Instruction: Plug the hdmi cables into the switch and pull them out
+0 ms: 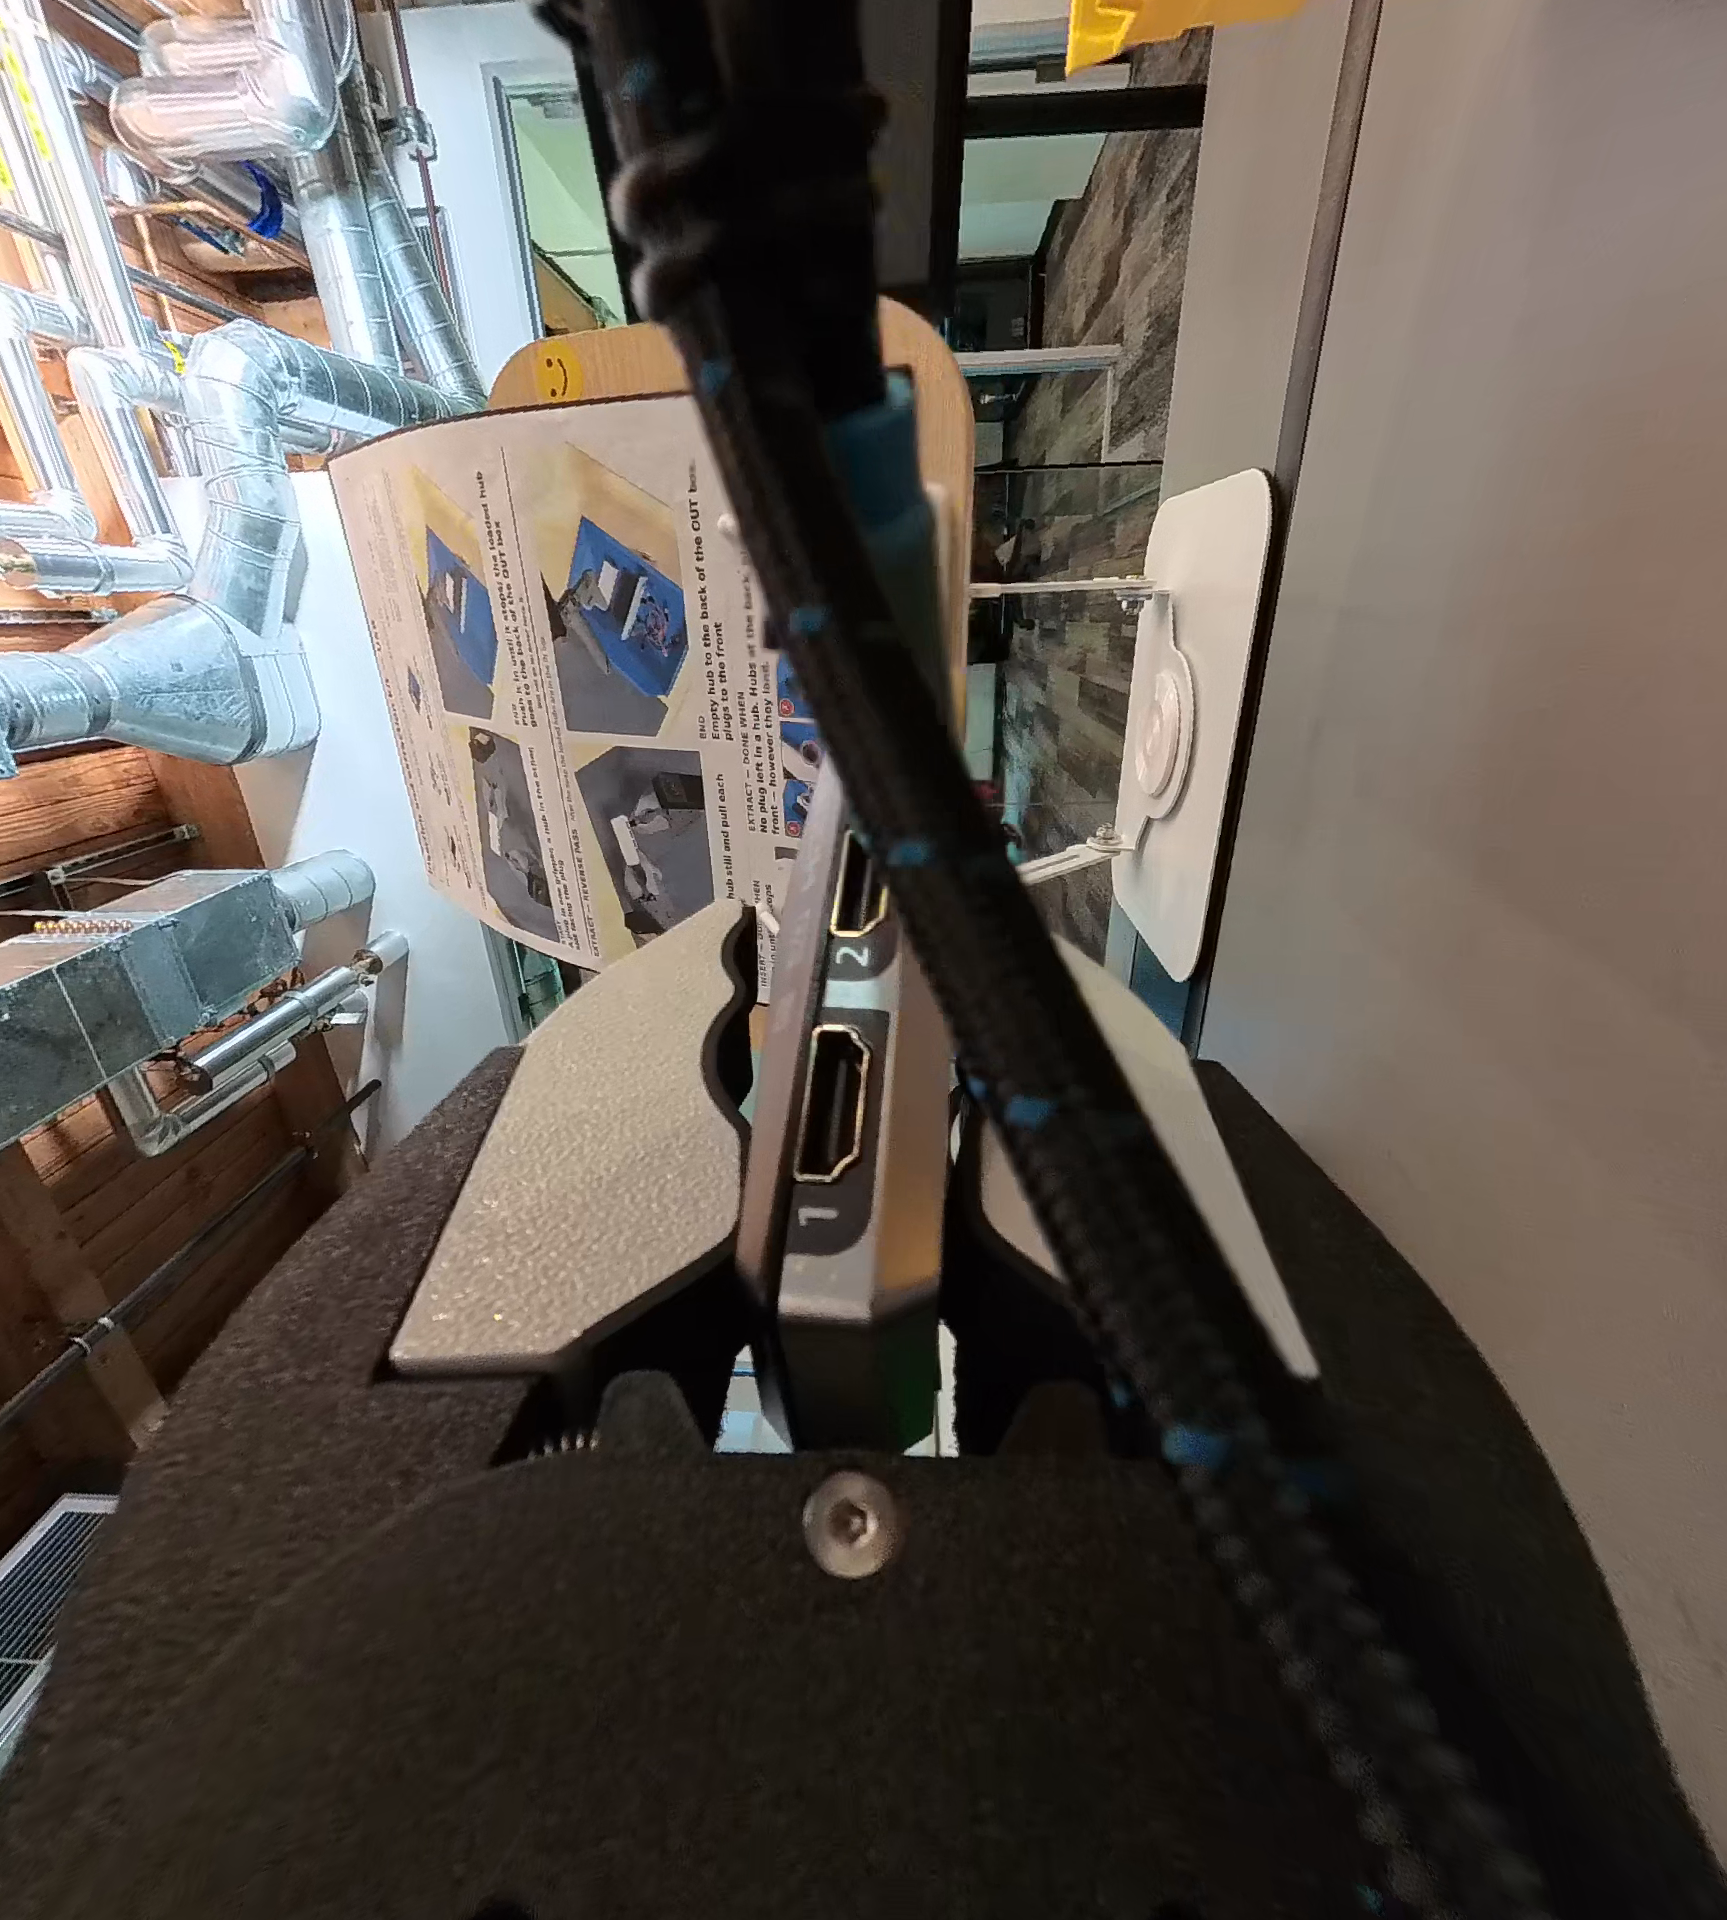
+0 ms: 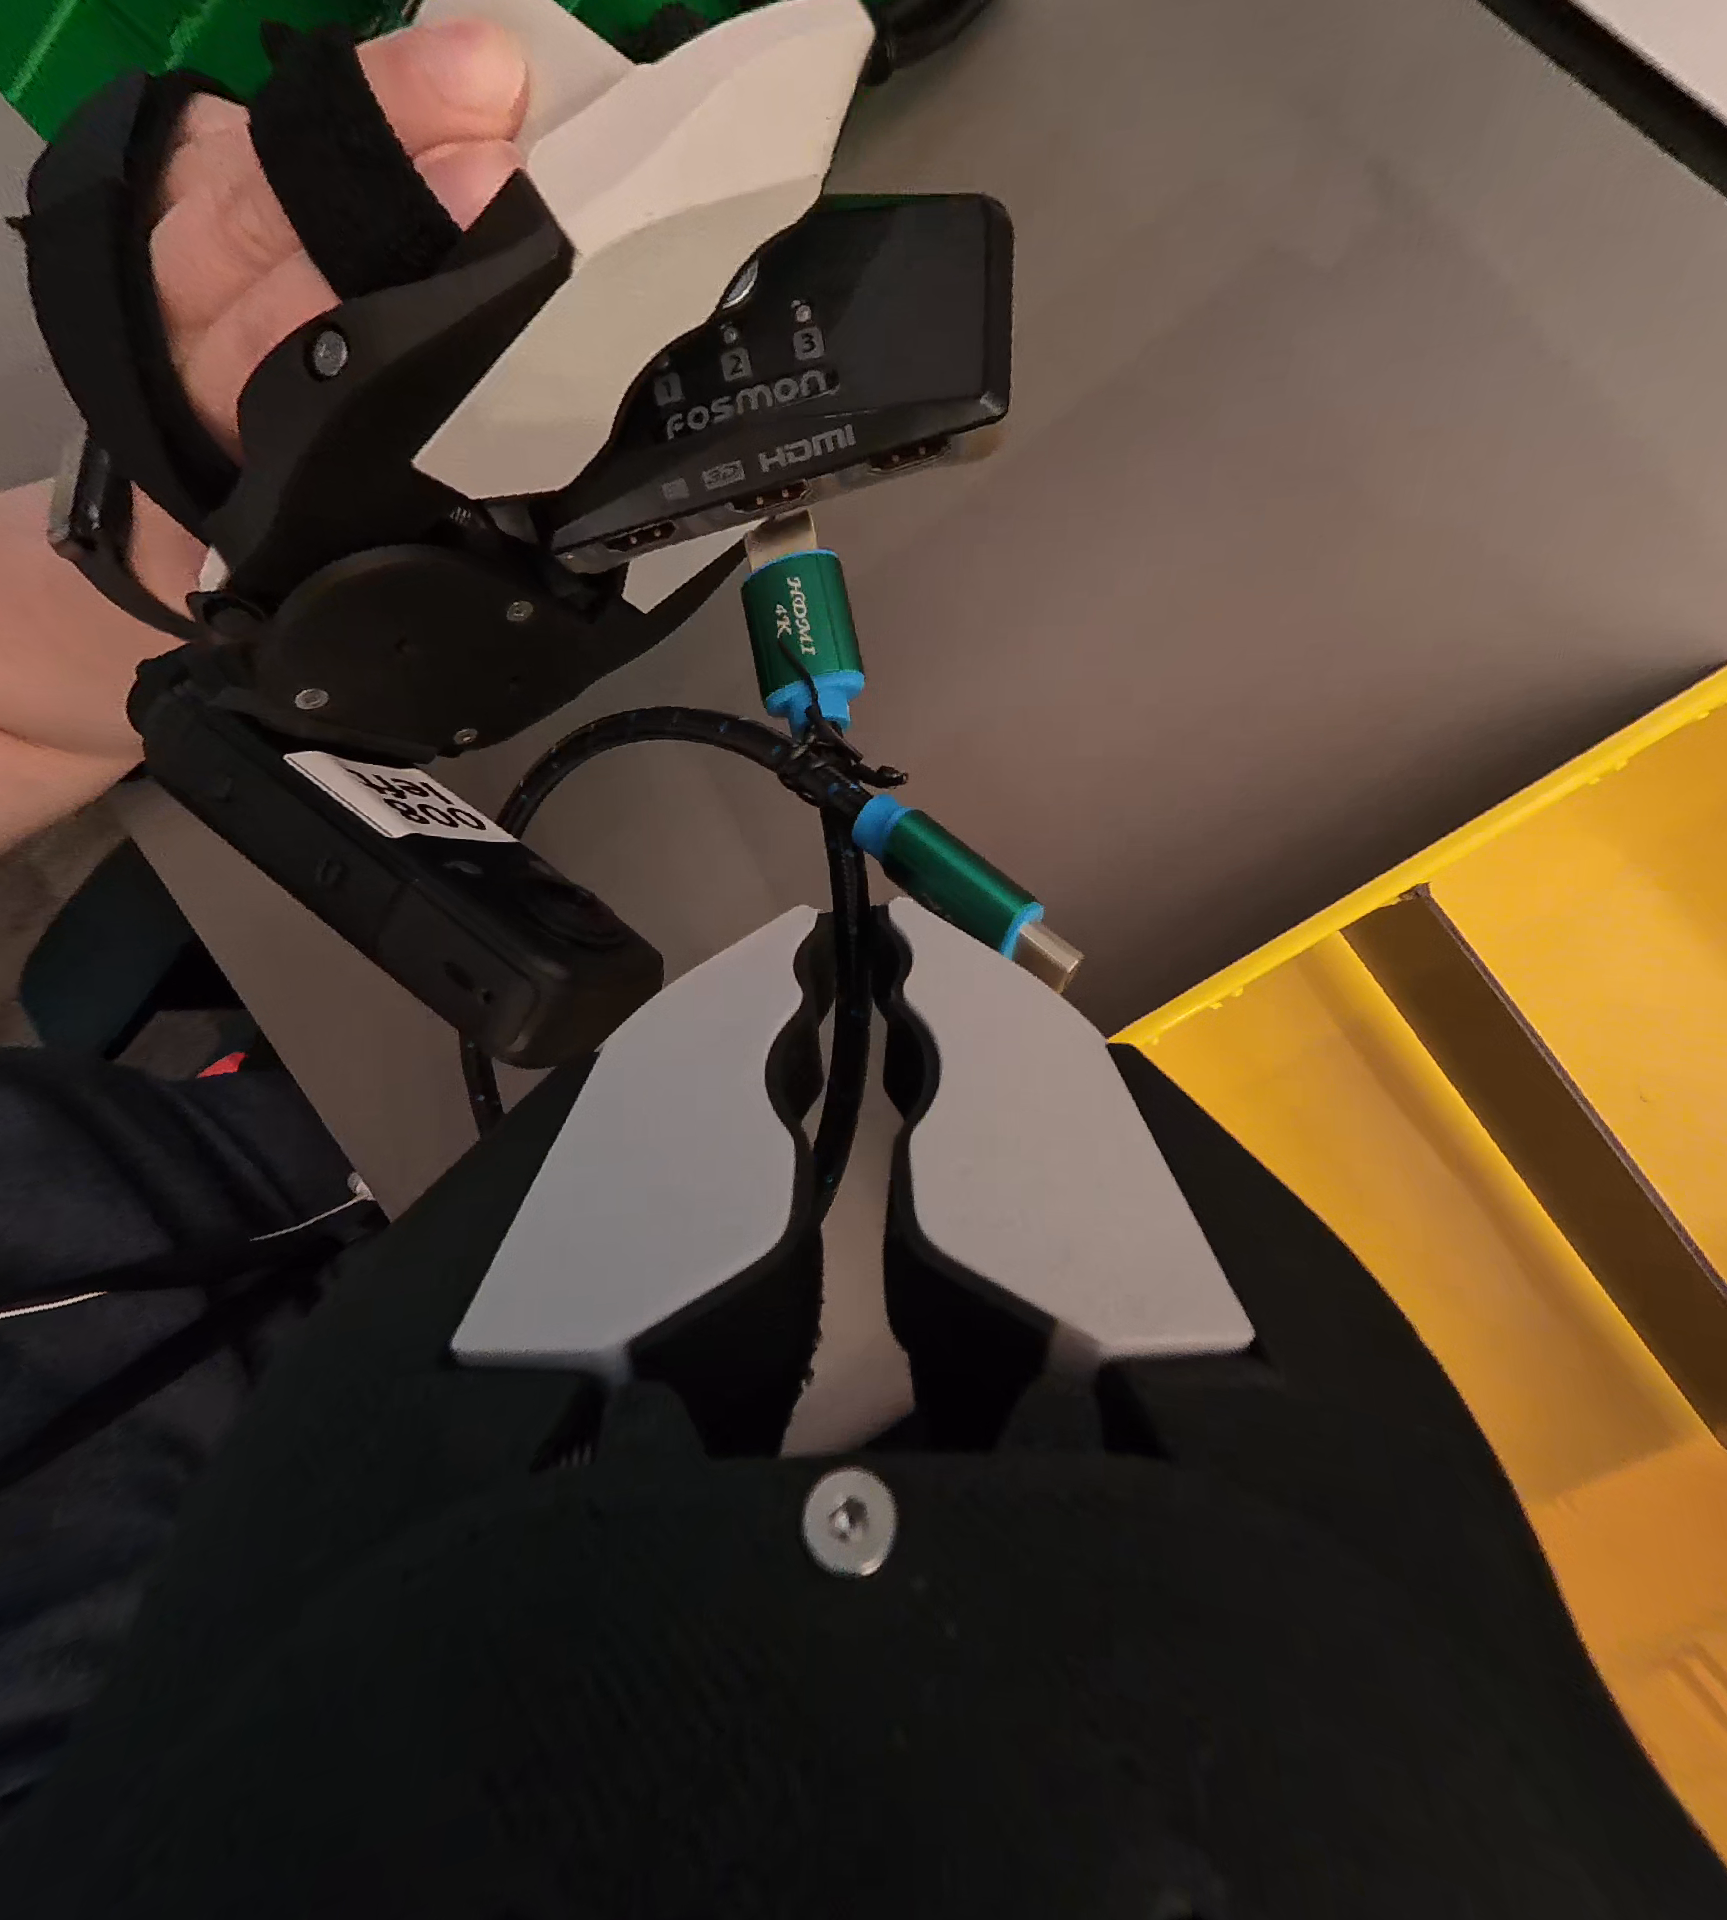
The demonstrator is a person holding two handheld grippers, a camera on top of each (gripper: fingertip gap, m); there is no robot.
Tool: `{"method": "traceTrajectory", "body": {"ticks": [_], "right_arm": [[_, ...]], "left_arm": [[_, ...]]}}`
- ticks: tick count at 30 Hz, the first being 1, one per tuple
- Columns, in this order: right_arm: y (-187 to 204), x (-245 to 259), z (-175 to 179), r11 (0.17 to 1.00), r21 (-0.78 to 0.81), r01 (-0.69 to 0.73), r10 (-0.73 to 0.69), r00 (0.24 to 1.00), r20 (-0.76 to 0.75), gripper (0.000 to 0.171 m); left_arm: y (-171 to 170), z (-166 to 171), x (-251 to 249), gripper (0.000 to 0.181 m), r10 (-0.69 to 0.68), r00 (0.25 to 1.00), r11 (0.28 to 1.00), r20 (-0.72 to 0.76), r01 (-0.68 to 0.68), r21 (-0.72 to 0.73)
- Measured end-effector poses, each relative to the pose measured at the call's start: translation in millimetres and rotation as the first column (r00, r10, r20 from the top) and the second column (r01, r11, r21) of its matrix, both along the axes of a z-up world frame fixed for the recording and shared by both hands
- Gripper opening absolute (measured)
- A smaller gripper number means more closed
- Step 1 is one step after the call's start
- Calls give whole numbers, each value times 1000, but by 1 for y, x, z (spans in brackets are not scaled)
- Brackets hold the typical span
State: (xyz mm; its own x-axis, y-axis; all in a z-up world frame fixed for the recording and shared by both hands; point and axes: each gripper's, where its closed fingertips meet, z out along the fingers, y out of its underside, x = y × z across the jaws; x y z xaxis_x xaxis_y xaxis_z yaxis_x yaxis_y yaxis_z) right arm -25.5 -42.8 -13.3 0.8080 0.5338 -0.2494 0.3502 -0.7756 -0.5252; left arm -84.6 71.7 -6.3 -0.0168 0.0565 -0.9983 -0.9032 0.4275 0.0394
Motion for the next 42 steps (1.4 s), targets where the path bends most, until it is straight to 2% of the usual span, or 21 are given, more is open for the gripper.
{"method": "traceTrajectory", "body": {"ticks": [23, 33, 42], "right_arm": [[6, 1, 6, 1000, 22, 14, -13, 998, -62, 7], [12, -2, 4, 999, -46, 6, -16, 974, -224, 7], [12, -9, 4, 1000, -21, 16, -20, 981, -195, 7]], "left_arm": [[2, -1, 0, 37, 10, 1000, 1000, 10, -10, 1], [4, 4, -4, 38, 37, 999, 999, 26, -38, 21], [8, 1, -7, 37, 54, 998, 998, 25, -54, 22]]}}
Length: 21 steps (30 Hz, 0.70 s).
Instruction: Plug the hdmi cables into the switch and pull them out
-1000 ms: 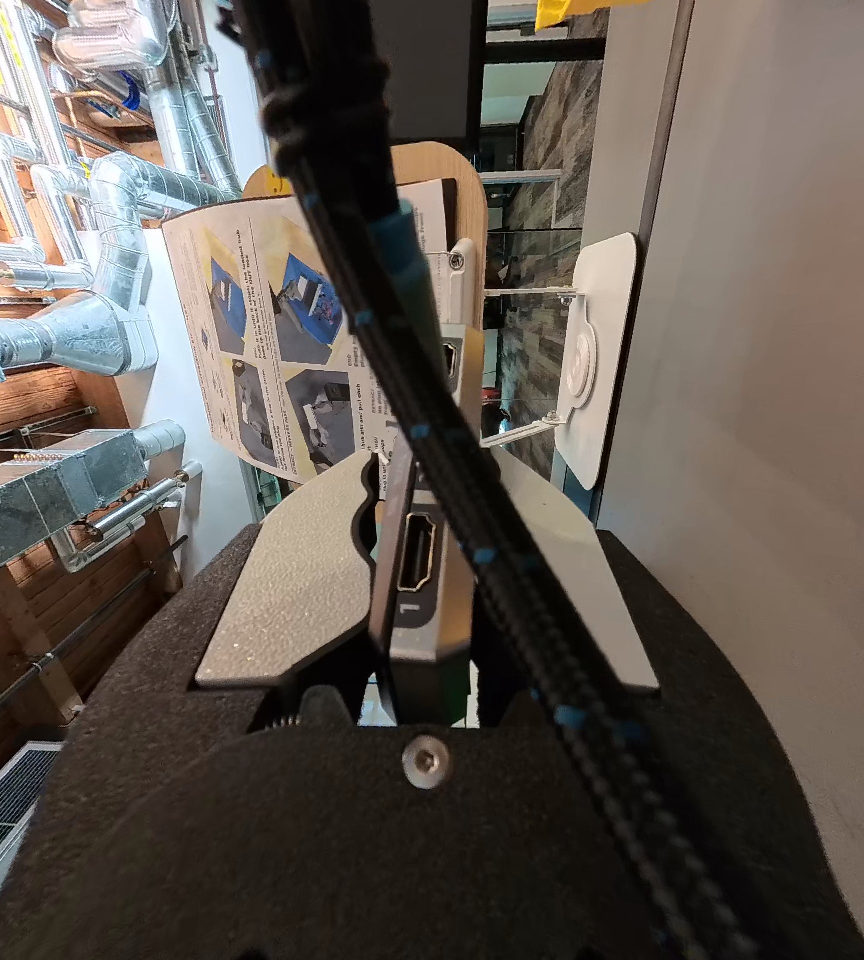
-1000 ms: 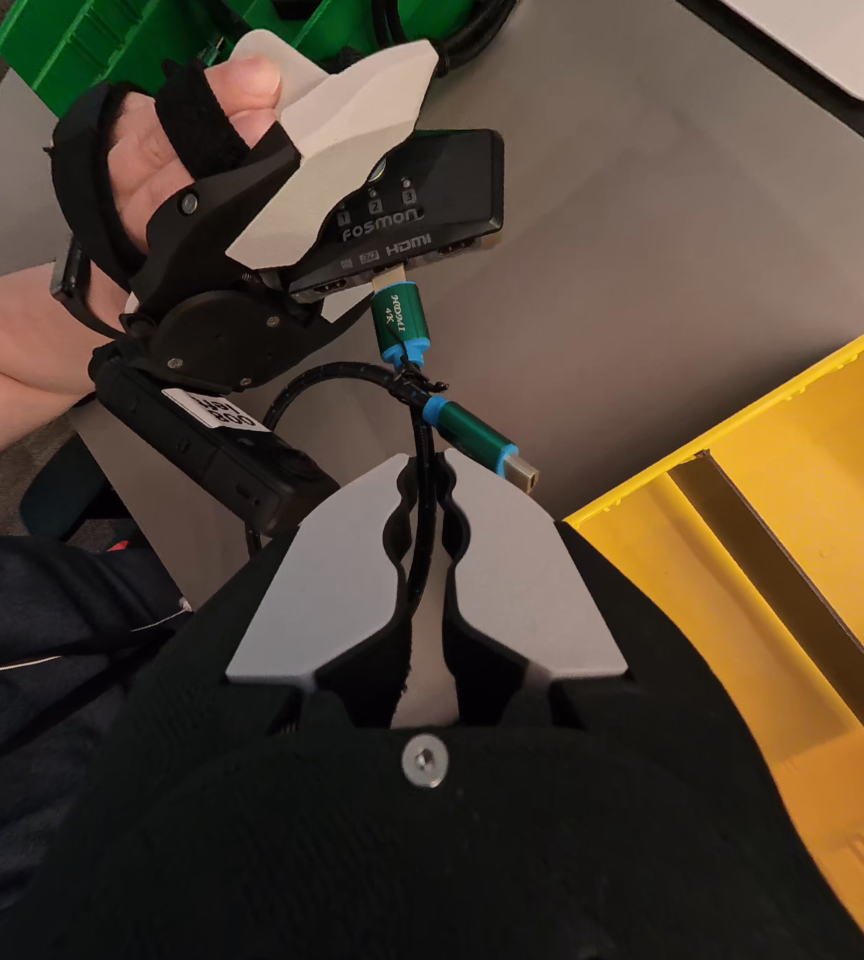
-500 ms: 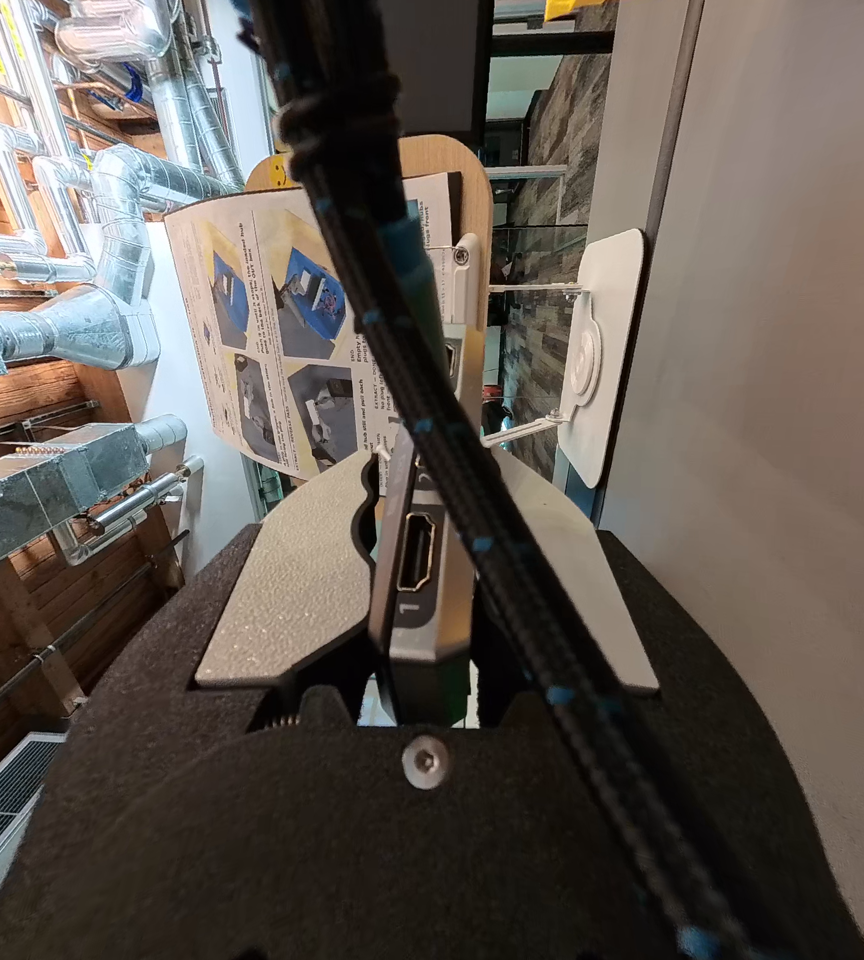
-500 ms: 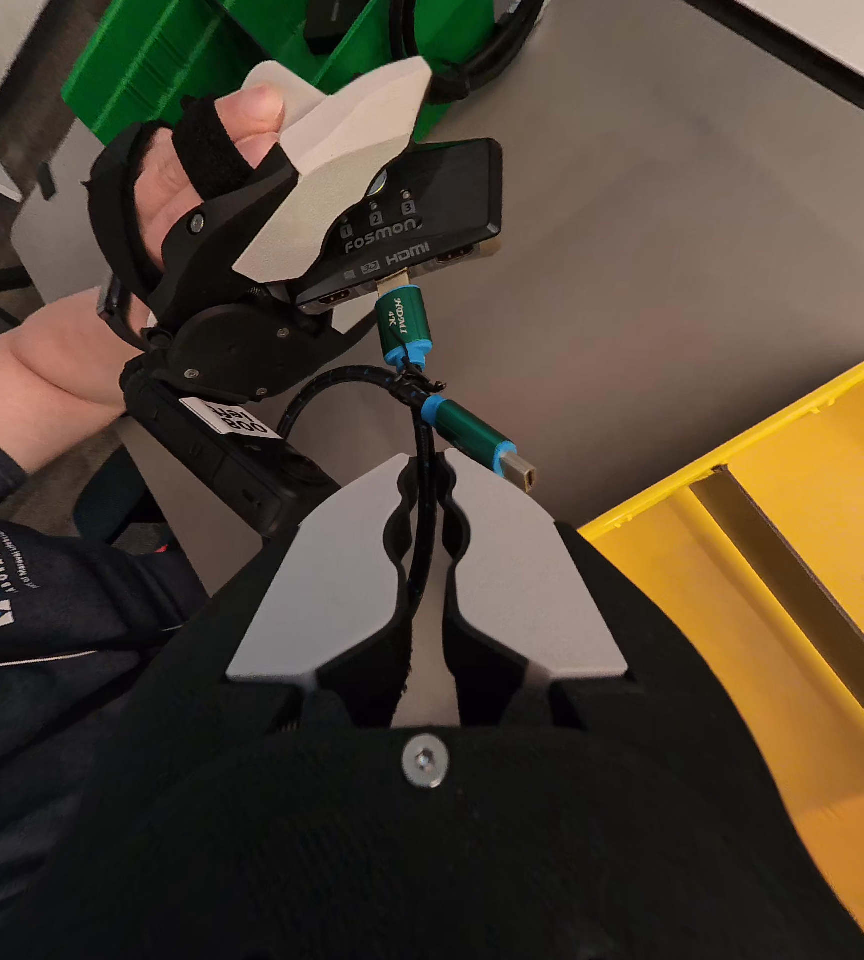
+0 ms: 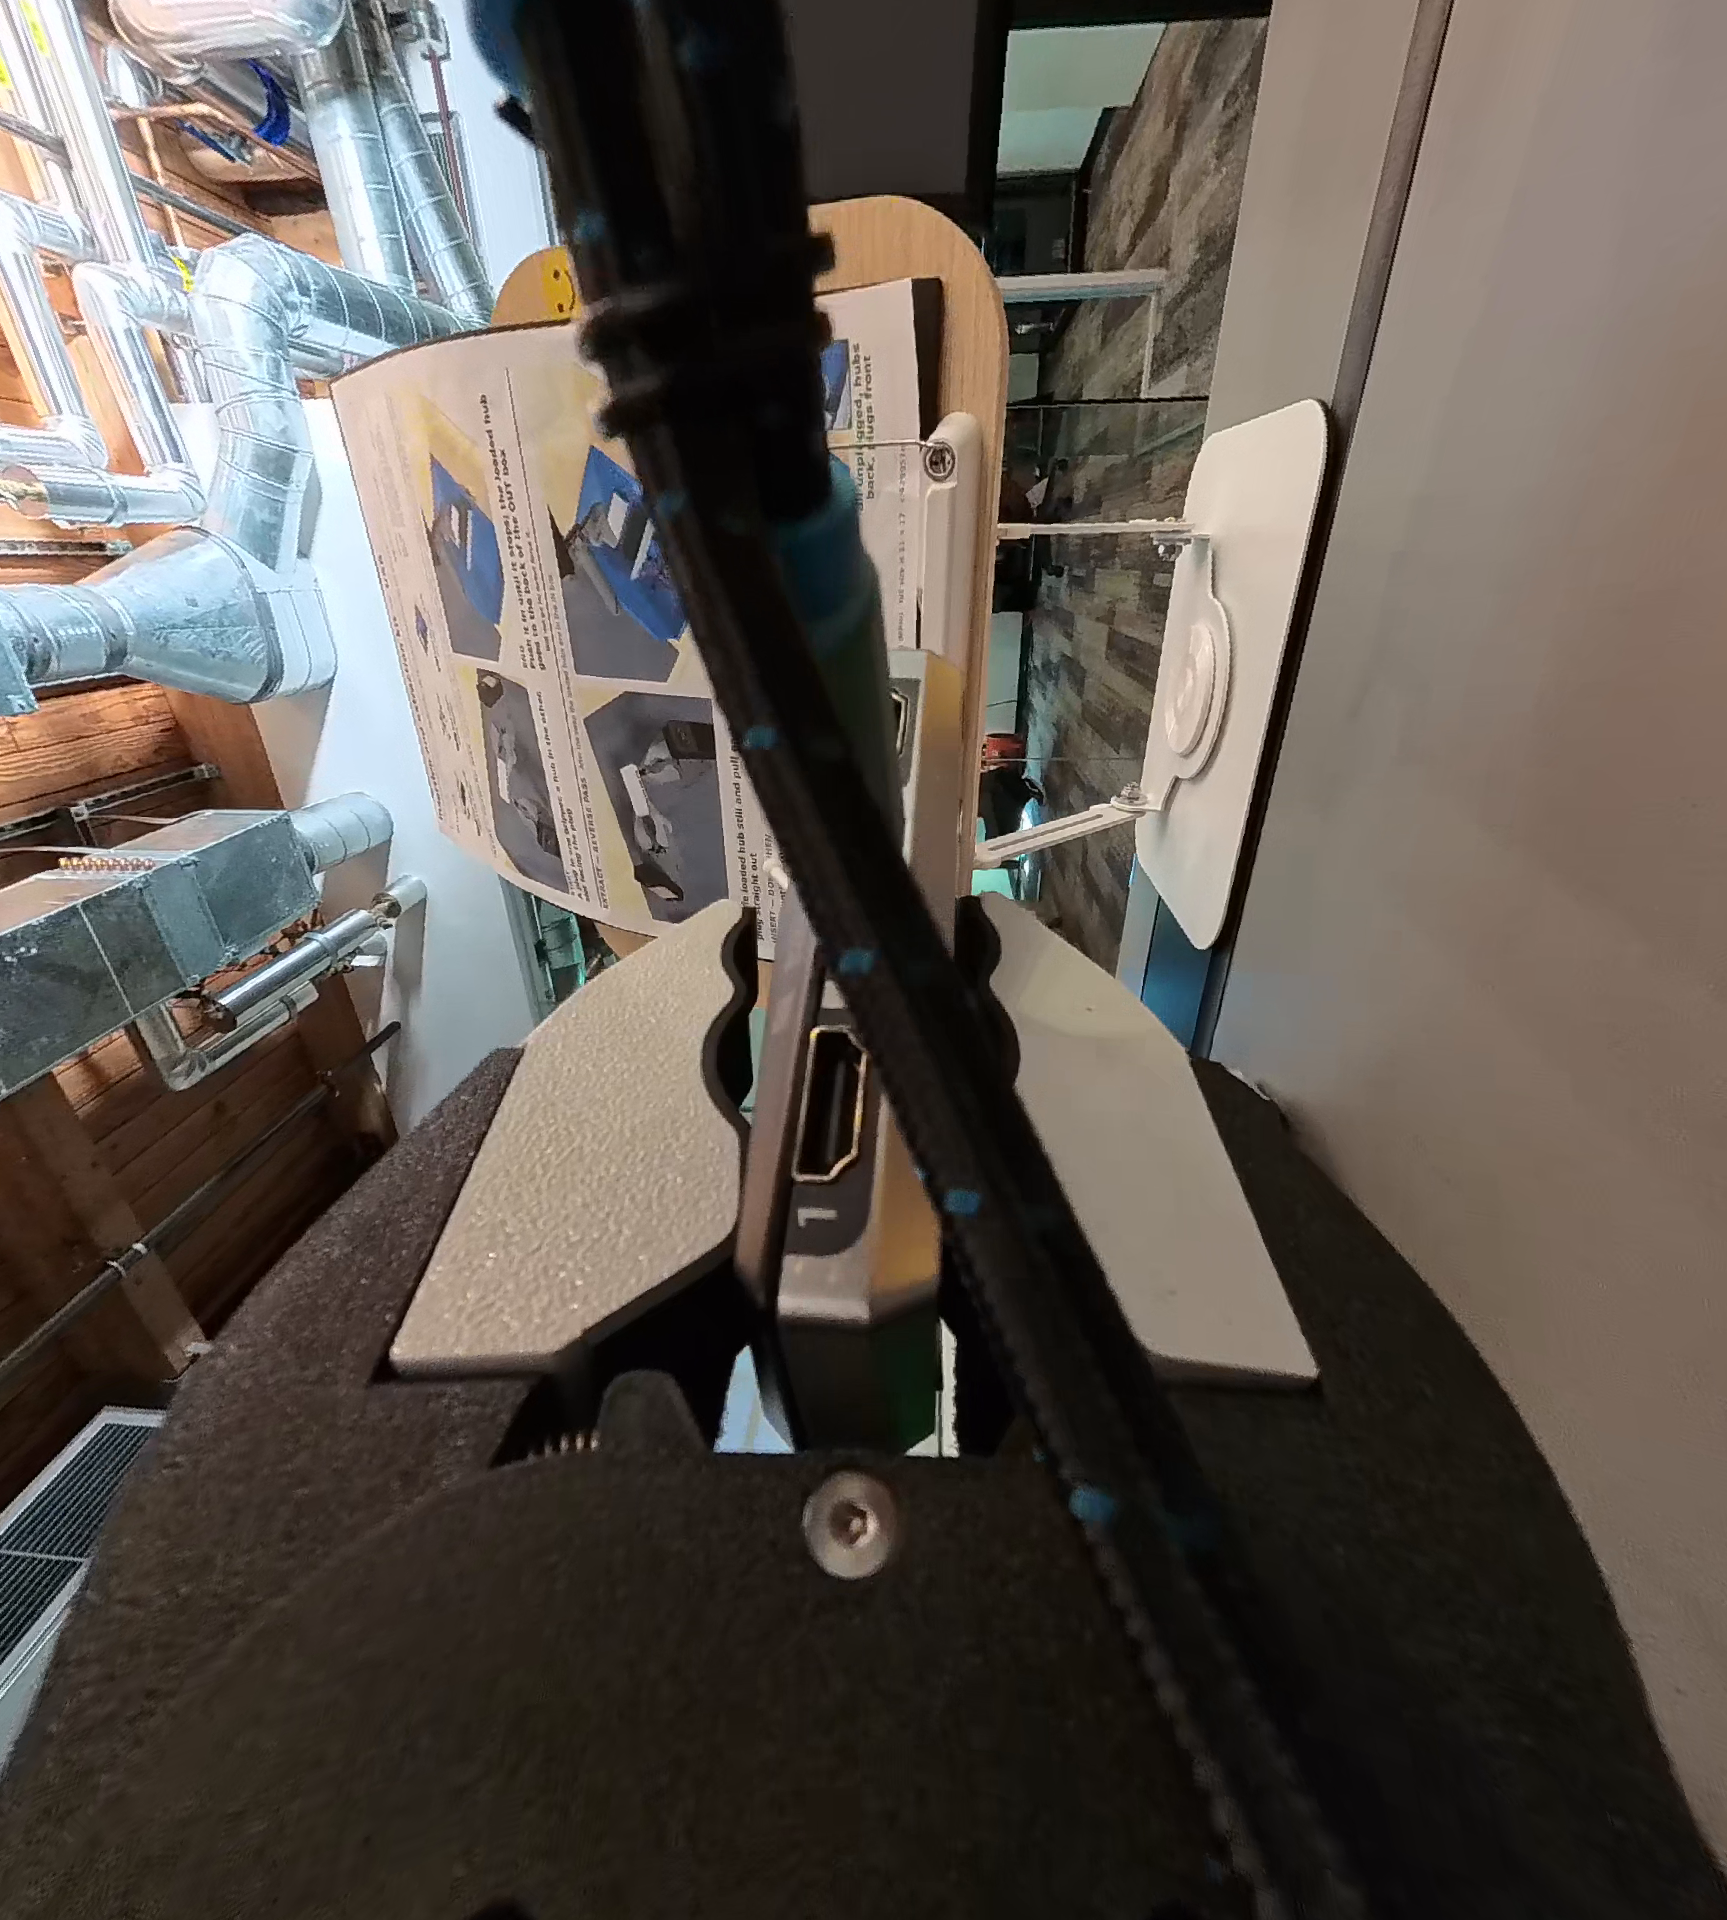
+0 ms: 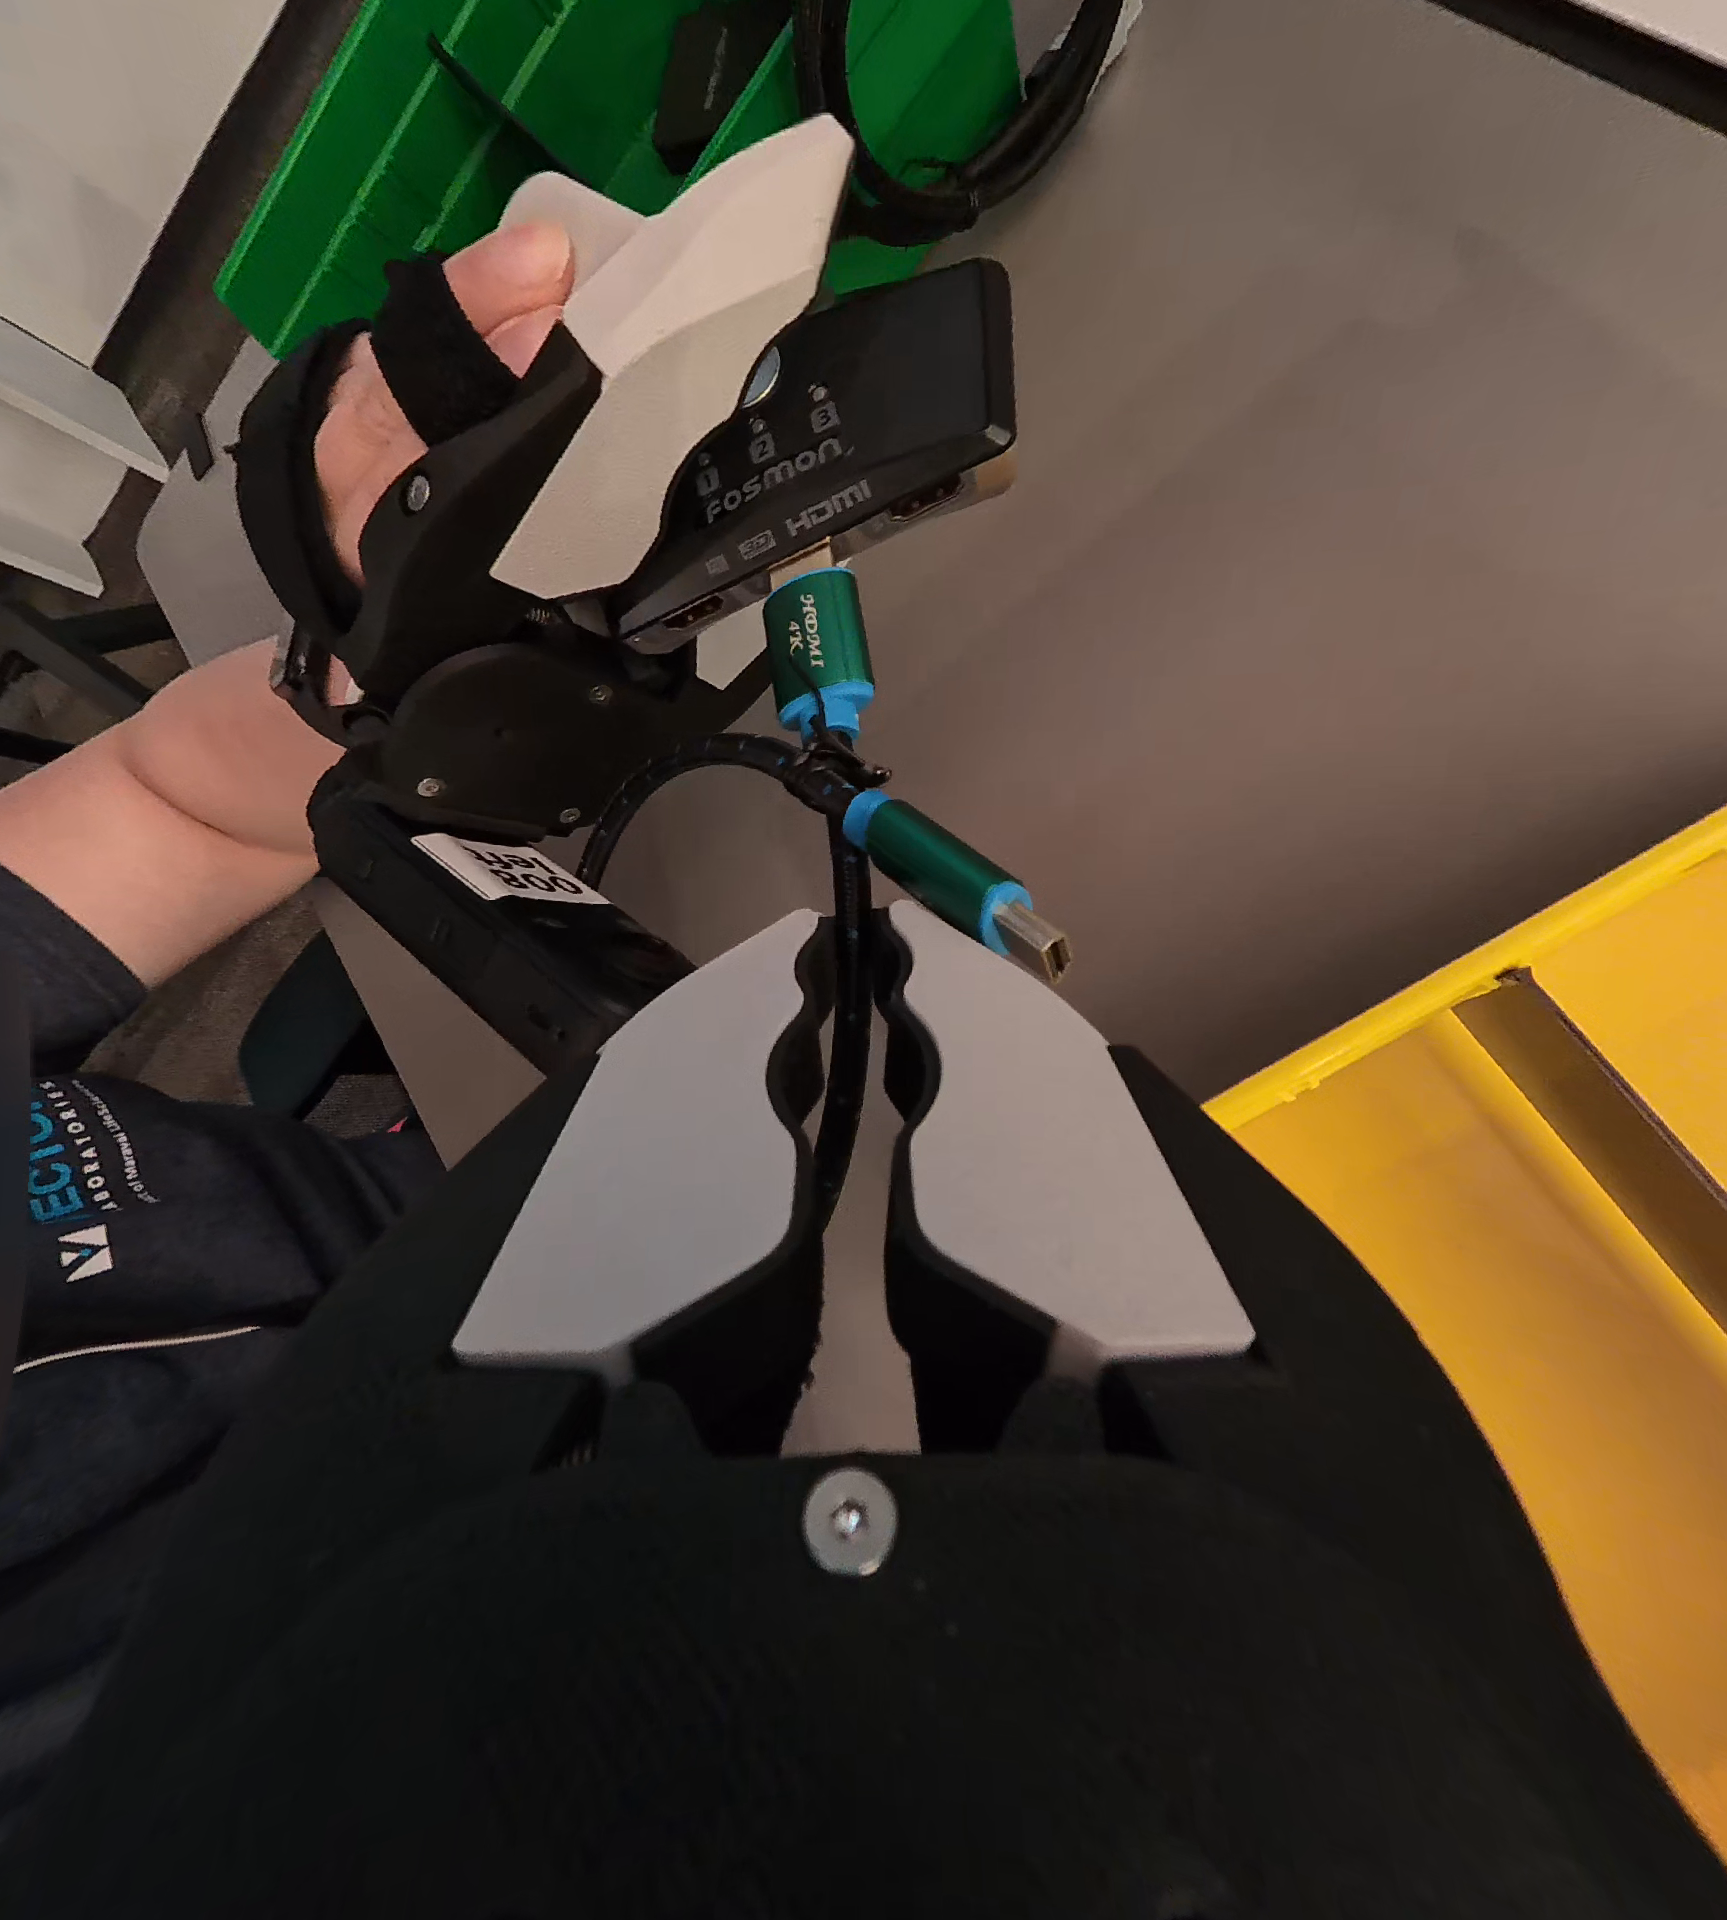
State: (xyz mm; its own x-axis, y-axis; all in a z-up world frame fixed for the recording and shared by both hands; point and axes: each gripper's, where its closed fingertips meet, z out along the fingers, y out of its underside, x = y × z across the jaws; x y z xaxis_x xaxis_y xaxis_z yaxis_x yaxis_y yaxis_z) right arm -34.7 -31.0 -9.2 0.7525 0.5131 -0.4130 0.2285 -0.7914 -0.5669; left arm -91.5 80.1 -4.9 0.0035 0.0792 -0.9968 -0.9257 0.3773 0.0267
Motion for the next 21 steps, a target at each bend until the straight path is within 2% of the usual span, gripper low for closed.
{"method": "traceTrajectory", "body": {"ticks": [12, 21], "right_arm": [[2, 1, -1, 999, 48, -6, 2, 997, 78, 6], [-13, 4, -6, 982, 70, -177, 159, 965, 207, 7]], "left_arm": [[-6, -10, 7, 35, -69, 998, 995, -10, 68, -71], [-24, -6, 19, 35, -183, 983, 979, 33, 185, -85]]}}
